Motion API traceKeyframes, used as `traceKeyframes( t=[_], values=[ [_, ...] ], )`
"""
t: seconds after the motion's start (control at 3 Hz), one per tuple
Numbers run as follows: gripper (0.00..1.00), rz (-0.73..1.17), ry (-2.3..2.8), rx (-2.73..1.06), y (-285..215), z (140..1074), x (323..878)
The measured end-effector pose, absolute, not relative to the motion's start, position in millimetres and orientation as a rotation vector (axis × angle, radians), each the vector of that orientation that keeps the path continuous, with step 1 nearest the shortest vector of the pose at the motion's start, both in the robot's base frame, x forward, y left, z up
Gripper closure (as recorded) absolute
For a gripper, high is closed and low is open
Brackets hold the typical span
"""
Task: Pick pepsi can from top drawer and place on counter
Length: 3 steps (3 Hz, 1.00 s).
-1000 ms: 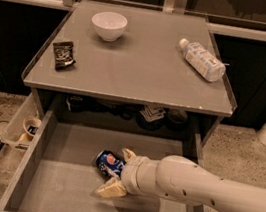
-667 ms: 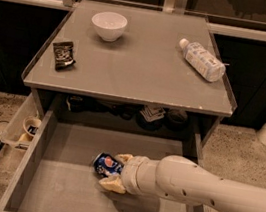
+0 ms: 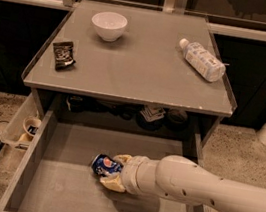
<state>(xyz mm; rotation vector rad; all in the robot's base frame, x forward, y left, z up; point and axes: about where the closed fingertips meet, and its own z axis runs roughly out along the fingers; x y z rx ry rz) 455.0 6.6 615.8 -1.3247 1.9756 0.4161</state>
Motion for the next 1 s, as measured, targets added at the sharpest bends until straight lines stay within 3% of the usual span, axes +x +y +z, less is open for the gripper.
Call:
traceKeyframes(
  t=[0.33,1.0],
  values=[
    [1.0,0.466,1.95,-1.333,10,622,453],
    [1.0,0.54,1.81,-1.386,-14,697,460]
  ],
)
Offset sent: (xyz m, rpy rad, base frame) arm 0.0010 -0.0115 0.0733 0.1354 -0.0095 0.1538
